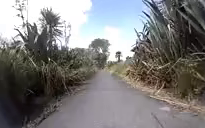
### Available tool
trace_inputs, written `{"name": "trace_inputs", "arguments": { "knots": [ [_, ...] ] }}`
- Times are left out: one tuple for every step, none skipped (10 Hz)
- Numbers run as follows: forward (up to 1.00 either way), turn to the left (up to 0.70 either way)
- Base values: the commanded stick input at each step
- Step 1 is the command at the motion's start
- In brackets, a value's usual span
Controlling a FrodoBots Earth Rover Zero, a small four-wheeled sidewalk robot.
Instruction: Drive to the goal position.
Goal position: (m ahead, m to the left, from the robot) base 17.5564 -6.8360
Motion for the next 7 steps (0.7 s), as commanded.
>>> {"name": "trace_inputs", "arguments": {
  "knots": [
    [0.5, 0.0],
    [0.5, 0.0],
    [0.5, 0.0],
    [0.5, 0.0],
    [0.5, 0.0],
    [0.5, 0.02],
    [0.5, 0.03]
  ]
}}
